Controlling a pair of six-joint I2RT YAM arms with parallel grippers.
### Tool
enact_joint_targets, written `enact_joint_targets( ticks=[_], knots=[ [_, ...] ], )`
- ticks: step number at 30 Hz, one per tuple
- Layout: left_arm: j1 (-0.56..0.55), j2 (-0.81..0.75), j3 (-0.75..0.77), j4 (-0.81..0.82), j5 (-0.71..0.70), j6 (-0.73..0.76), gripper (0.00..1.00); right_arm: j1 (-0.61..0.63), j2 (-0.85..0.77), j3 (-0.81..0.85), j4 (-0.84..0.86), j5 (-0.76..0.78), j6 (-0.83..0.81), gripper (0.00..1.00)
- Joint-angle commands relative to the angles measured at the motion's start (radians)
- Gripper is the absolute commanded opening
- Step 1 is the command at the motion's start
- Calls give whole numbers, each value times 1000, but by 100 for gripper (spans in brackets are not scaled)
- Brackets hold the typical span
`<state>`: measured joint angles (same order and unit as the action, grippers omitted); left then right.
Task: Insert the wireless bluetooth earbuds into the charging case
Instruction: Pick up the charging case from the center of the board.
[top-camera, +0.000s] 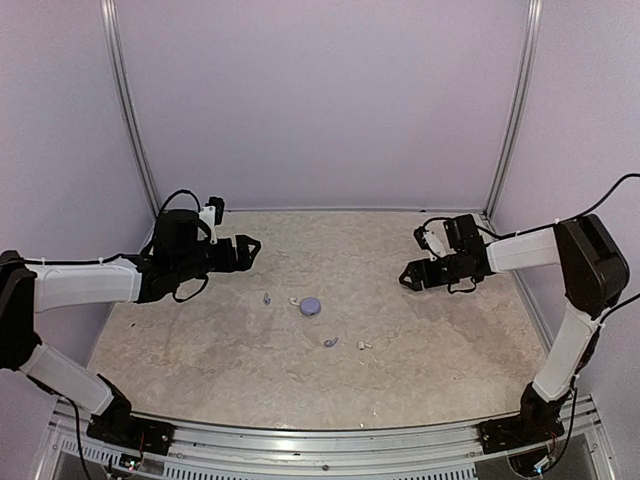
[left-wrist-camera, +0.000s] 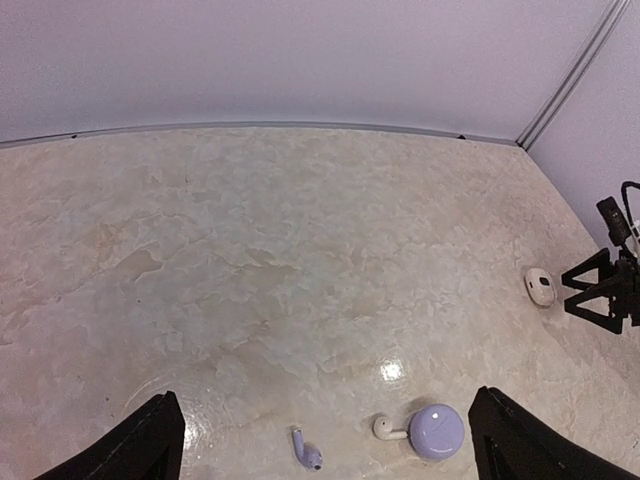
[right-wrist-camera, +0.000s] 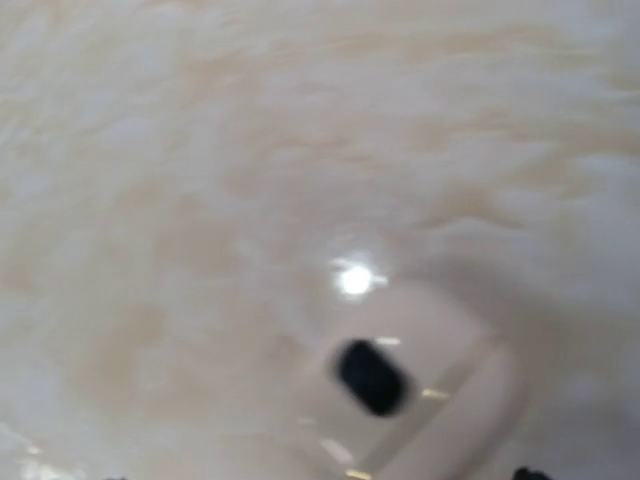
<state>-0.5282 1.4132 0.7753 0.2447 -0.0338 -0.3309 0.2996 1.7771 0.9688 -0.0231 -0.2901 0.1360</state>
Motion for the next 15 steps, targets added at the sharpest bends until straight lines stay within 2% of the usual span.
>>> enact_joint_targets(
  ticks=[1,10,15],
  knots=[
    [-5,-4,30,10,11,12,99,22,55,40,0,-4,41,82],
    [-6,-53,-5,43,7,9,99,54,141,117,-26,47,12,81],
    [-6,-59,-13,59,-8,3,99,73,189,171,-48,67,-27,76]
  ],
)
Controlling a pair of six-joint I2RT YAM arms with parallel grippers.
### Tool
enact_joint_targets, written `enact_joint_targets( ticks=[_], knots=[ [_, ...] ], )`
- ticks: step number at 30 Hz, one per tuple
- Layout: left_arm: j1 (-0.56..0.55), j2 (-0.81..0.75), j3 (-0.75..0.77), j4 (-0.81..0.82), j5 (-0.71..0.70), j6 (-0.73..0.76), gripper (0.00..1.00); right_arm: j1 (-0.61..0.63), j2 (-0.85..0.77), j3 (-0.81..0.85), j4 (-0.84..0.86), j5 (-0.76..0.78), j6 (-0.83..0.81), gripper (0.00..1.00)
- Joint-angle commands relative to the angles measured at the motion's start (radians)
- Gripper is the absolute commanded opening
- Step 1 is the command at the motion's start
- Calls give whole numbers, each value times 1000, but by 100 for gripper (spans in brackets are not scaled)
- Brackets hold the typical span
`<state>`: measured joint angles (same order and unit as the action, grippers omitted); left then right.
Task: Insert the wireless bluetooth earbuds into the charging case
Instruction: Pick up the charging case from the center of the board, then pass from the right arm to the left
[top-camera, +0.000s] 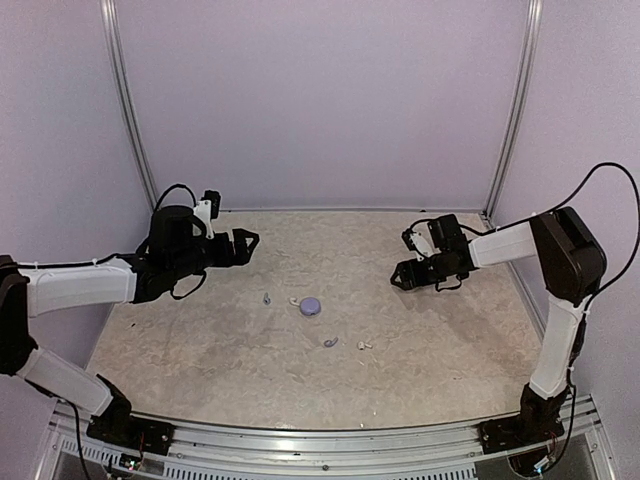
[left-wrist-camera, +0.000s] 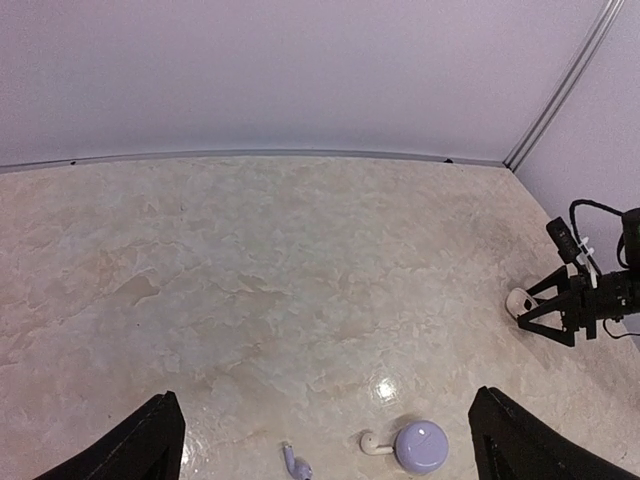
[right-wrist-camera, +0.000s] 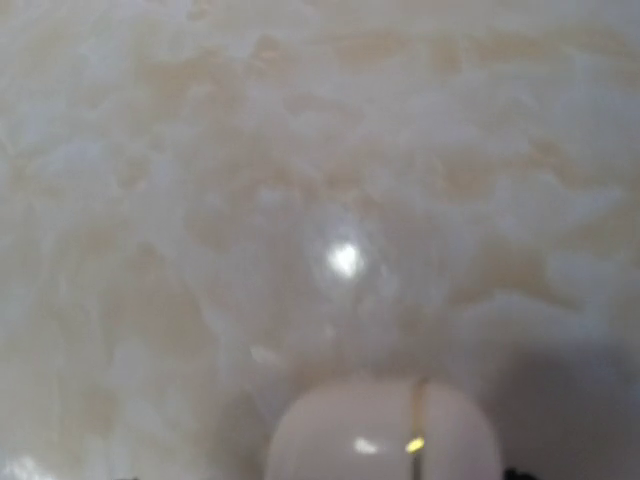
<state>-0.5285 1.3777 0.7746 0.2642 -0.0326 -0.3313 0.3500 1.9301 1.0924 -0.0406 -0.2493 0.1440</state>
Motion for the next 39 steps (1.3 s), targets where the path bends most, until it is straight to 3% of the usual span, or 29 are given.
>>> enact_joint_targets(
  ticks=[1,4,12,23,27,31,39],
  knots=[
    [-7,-23,-12,40,-10,0,99,27,40,55,-36,32,-46,74],
    [-9,-27,-17,44,-12,-3,99,33,40,48,-48,40,-69,70],
    [-18,-81,-88,140,51,27,99,33,-7,-38,-38,39,-129,71],
    [-18,-46,-49,108,86,25,99,32,1,-17,-86,88,-208,53],
    [-19,-53,-77,163,144,-5,99,52,-62,-50,-45,14,-247,49],
    [-40,-49,-108,206,228,-90,97,171,-184,-113,24,-61,-287,44],
    [-154,-22,-61,102,380,-169,86,455,-368,-144,-13,54,-368,43]
  ],
)
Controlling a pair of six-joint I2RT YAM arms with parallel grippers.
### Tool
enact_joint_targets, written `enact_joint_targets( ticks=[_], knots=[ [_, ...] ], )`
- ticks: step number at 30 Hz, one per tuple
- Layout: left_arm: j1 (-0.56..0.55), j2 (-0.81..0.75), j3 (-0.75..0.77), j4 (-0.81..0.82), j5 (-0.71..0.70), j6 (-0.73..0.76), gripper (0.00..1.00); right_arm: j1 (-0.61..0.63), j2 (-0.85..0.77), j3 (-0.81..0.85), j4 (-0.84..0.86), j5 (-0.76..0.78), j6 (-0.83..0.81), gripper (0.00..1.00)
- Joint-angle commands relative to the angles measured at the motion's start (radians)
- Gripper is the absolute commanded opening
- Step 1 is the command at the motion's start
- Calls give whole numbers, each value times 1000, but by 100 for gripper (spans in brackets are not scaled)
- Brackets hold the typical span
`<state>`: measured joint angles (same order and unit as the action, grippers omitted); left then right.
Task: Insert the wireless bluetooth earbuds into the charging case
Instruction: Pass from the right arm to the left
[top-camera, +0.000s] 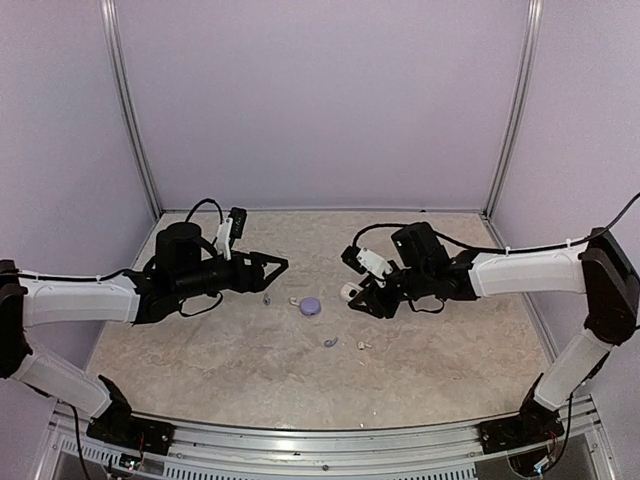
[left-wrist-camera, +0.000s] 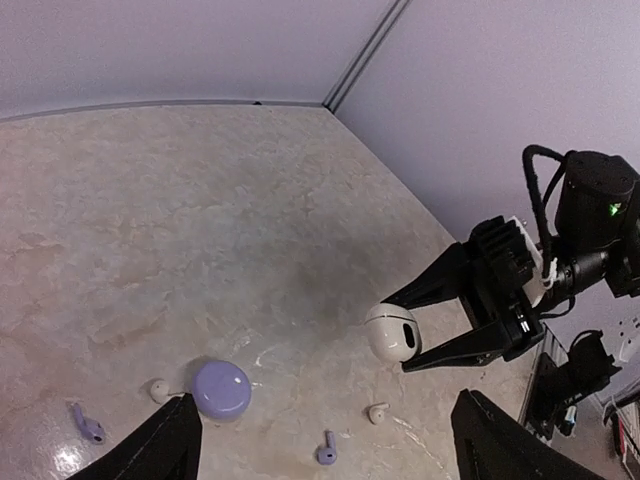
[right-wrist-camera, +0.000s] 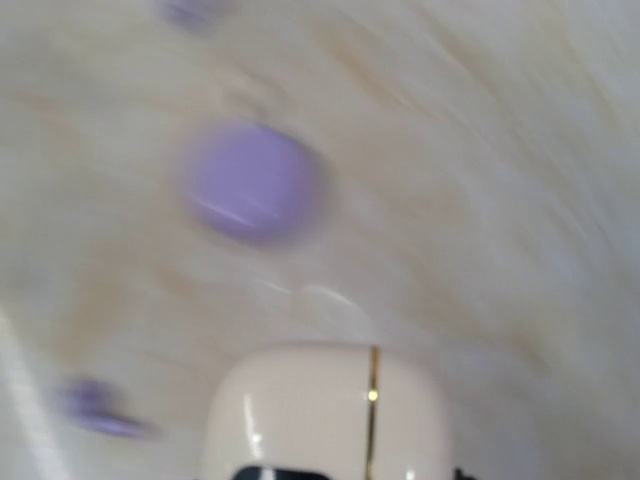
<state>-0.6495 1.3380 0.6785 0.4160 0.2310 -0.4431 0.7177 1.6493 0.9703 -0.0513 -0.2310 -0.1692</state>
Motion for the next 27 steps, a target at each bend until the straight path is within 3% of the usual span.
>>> enact_joint_targets(
  ticks=[1,6,13,27],
  knots=[
    [-36,19,37,-64,140,-70,84,125,-112,-23,-14,56,-68,43],
    [-85,11,48,-129,242,-74,76,276,-221,-30,-80,170,-136,44],
    [-191,44,105,-155,406,-66,72,388,-301,-24,-158,294,-213,43],
    [-239,170,227,-217,422,-74,56,486,-310,-5,-181,424,-276,41]
  ],
)
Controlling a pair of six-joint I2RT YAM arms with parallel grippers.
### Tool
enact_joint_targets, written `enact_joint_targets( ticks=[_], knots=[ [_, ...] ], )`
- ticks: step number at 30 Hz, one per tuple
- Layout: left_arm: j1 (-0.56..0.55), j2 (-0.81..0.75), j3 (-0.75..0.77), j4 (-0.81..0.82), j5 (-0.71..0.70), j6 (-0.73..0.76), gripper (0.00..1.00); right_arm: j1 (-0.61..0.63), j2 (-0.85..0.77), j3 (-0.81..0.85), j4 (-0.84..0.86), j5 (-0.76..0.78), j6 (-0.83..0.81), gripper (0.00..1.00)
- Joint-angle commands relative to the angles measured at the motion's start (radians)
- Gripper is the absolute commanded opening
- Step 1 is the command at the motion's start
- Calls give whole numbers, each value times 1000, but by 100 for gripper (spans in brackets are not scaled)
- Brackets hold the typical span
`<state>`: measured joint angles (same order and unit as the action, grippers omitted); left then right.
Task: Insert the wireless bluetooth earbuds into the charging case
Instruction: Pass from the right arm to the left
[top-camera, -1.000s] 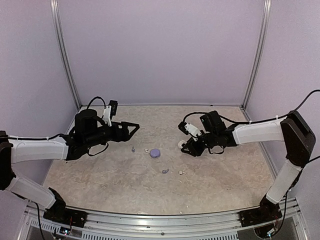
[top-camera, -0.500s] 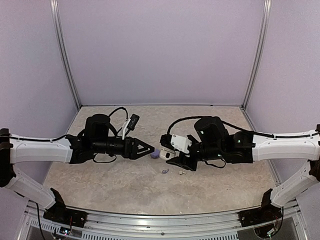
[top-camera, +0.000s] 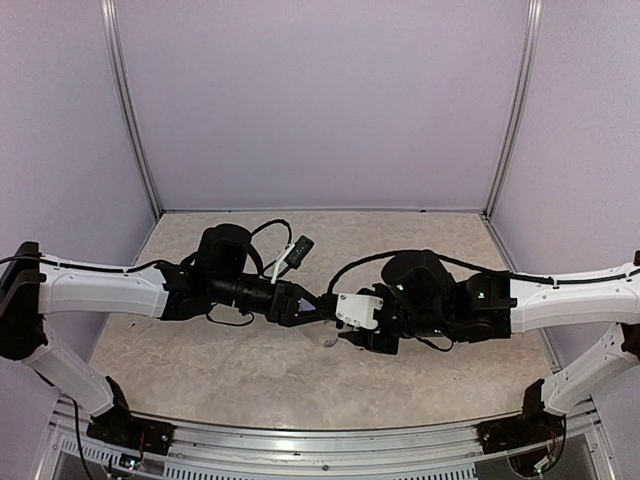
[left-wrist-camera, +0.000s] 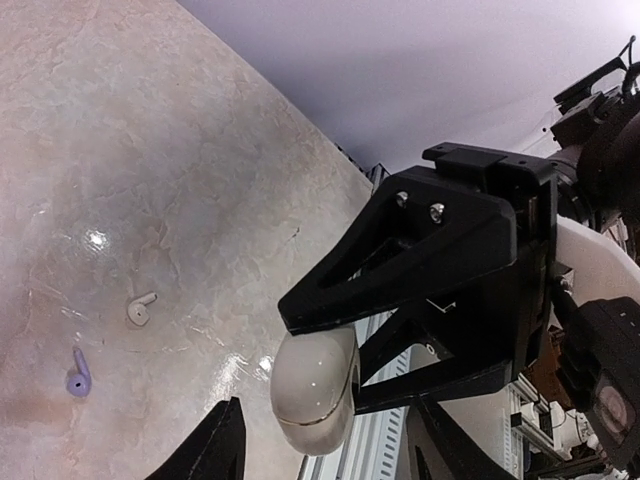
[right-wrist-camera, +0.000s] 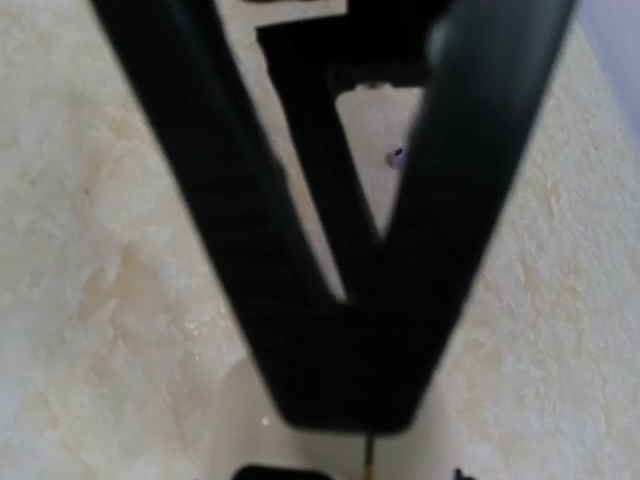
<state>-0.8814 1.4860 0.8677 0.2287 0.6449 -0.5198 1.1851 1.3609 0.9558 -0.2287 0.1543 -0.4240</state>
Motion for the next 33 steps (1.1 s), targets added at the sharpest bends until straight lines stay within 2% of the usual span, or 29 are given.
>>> enact_joint_targets(
  ticks=[1,14,18,21,22,25,29,33],
  knots=[
    [-7,28,42,-34,7,3,54,19,-22,13,-3,42,-23,41],
    [-35,93,75,7,66,-23,39,34,-18,21,12,59,-43,40],
    [-35,103,75,21,70,-30,30,37,-21,18,17,58,-47,40],
    [-35,97,60,49,71,-31,18,38,-45,-8,51,58,-36,41],
    [-35,87,47,65,65,-31,16,38,-61,-27,70,57,-27,46],
    [-36,50,11,112,46,-10,10,36,-117,-87,153,67,-1,75],
    [-36,-22,-36,175,16,45,6,20,-227,-179,280,60,61,99],
    [-36,-85,-58,203,-25,116,6,-39,-328,-271,420,-12,142,100]
  ],
)
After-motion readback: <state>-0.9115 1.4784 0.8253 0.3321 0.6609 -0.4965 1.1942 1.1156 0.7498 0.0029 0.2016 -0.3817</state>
